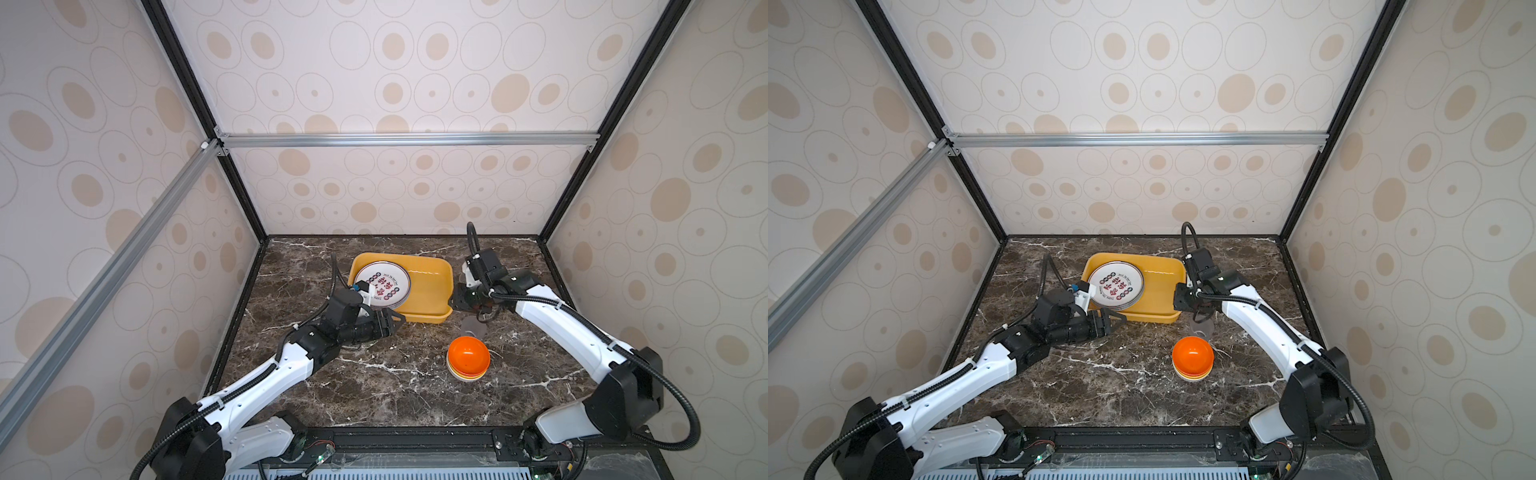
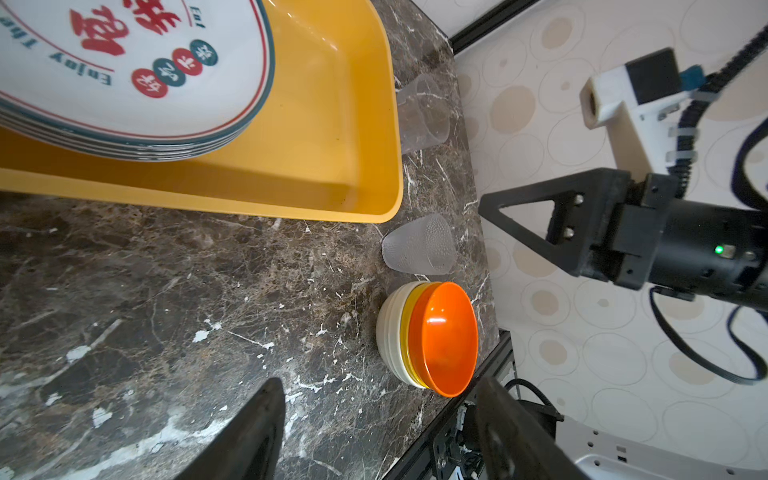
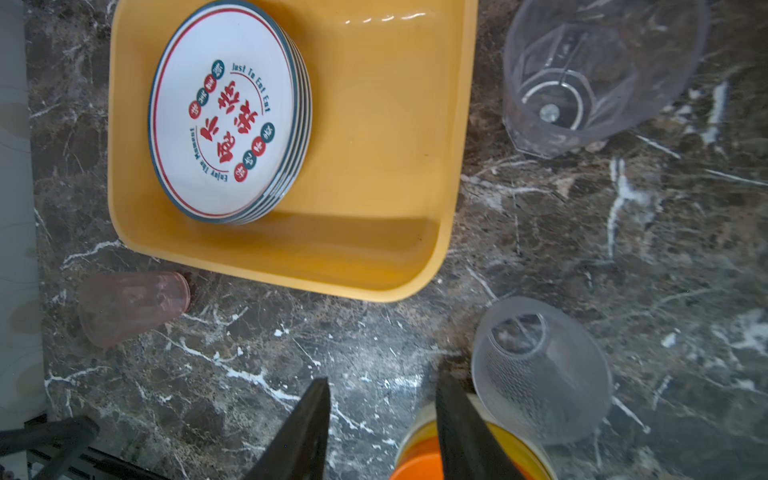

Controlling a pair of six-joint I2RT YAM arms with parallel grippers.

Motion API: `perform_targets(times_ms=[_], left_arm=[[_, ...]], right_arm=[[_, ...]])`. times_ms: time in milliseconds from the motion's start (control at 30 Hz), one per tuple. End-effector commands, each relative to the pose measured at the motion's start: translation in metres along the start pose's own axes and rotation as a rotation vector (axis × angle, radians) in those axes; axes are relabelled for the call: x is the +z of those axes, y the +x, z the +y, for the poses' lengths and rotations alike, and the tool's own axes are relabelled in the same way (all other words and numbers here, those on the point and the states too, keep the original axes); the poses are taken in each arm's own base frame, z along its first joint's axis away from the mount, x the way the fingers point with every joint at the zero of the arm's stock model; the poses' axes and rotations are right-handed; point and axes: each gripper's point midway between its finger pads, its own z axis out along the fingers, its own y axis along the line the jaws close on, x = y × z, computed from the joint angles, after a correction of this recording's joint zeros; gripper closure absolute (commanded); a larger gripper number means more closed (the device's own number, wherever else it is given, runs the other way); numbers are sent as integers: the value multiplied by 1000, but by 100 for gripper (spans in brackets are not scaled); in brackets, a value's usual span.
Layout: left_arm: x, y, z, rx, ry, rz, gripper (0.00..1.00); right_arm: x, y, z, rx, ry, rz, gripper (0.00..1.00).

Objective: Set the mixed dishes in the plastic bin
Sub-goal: 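Open the right gripper and move it to the orange bowl on the bowl stack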

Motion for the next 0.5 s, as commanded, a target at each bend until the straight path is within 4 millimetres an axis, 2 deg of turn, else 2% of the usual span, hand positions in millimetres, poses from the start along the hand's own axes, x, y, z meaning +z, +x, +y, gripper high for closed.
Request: perform_targets(times_ms=[0, 233, 467], left_arm=[[5, -7, -20, 99, -1, -6, 28], [27, 8, -34, 186, -28, 58, 28], [40, 19, -44, 263, -56, 93, 29]], right_arm=[[-18, 28, -32, 17, 110, 56, 52], [-46, 64, -78, 128, 264, 138, 52], [-50, 91, -94, 189, 282, 195, 54]])
